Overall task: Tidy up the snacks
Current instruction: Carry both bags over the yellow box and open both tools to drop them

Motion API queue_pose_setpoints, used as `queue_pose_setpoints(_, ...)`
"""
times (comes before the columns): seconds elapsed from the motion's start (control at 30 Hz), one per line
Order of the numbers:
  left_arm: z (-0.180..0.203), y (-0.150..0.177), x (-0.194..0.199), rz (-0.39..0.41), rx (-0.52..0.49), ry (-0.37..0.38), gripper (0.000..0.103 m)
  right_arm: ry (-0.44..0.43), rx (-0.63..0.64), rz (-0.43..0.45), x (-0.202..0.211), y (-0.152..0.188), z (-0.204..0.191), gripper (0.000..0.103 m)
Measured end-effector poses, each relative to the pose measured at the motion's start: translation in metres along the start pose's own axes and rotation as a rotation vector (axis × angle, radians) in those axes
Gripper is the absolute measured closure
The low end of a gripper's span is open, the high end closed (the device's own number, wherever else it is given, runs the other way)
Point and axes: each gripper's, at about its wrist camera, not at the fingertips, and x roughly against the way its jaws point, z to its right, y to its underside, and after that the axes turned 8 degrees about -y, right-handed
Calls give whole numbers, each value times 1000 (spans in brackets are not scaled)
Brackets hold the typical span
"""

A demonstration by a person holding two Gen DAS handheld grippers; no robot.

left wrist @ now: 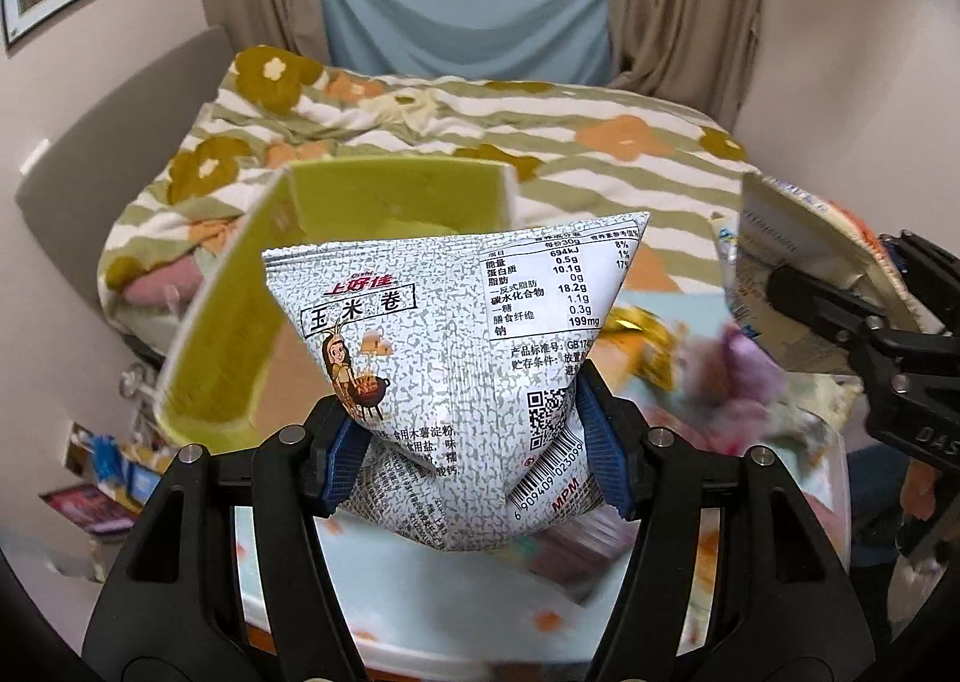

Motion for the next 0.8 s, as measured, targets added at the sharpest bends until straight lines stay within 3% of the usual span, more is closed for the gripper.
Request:
queue_pose_setpoints(0.3, -91, -66, -104, -78, -22, 7, 41, 54, -37, 9, -97, -82, -33, 47)
queue_pose_setpoints(0.53, -121, -83, -182, -153, -67, 23, 40, 84, -101, -40, -165, -110, -44, 47)
queue_pose_setpoints(0.6, -123, -83, -197, -176, -77, 20, 34, 103, -94, -61, -180, -113, -48, 47)
queue_pose_setpoints(0.67, -123, -83, -207, -189, -88, 16, 1, 109, -95, -75, -188, -114, -49, 47)
queue_pose_setpoints(0.8, -125, -80, -207, -174, -96, 31, 0, 124, -100, -96, -198, -114, -49, 47)
